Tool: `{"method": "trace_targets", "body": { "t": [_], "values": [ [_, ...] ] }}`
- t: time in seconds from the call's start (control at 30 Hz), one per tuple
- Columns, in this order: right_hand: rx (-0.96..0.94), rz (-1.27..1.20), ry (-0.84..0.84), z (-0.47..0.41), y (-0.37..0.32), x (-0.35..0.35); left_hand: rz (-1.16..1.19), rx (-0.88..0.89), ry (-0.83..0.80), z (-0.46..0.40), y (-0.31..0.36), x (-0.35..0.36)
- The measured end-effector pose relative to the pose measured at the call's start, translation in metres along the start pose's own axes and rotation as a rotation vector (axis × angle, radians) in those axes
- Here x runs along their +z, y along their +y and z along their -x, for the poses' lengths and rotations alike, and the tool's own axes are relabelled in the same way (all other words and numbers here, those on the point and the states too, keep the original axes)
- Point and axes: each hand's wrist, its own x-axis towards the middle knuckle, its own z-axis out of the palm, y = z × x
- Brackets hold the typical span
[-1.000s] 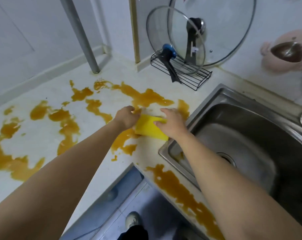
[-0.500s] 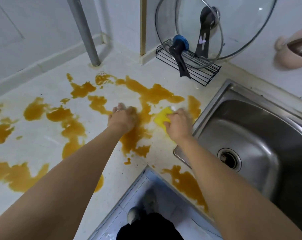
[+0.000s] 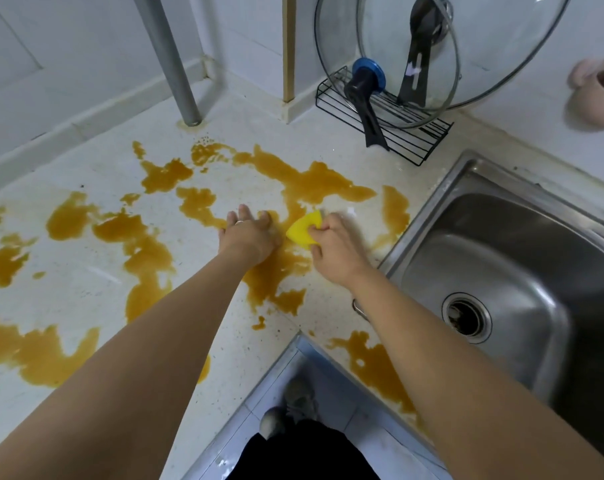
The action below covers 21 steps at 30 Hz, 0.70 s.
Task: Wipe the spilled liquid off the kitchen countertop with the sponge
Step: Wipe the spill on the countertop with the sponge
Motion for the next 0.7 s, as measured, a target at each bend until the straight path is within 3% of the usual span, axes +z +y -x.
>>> {"method": "trace_targets", "body": {
  "t": [0.1,0.13,0.23,0.3,0.4,0.43,0.53,0.6,0.7],
  "values": [
    [0.310,0.024,0.126,-0.008,0.021,-0.011,0.011,0.004,-0.002,0.000,-0.001,0.001],
    [0.326,0.010,0.116,-0.007,0.015,-0.011,0.009,0.001,0.001,0.001,-0.002,0.001],
    [-0.007,0.000,0.020,0.004,-0.018,0.005,0.044,-0.006,0.005,0.001,-0.002,0.000],
    [-0.087,0.047,0.060,0.005,-0.015,0.005,0.058,-0.010,-0.003,0.002,-0.001,-0.001],
    [0.277,0.019,0.149,-0.010,0.012,-0.008,0.049,0.004,-0.024,0.004,-0.001,-0.002],
    [0.312,0.016,0.140,-0.012,0.012,-0.008,0.045,0.003,-0.020,0.004,-0.001,-0.002],
    [0.015,-0.064,0.023,-0.007,-0.013,0.003,0.058,-0.002,0.002,0.003,-0.001,-0.002],
    [-0.067,-0.074,0.026,-0.003,-0.015,0.005,0.085,-0.009,0.003,0.003,0.000,-0.002],
    [0.272,-0.037,0.129,-0.015,0.008,-0.007,0.113,-0.012,-0.007,0.004,0.000,-0.002]
  ]
}}
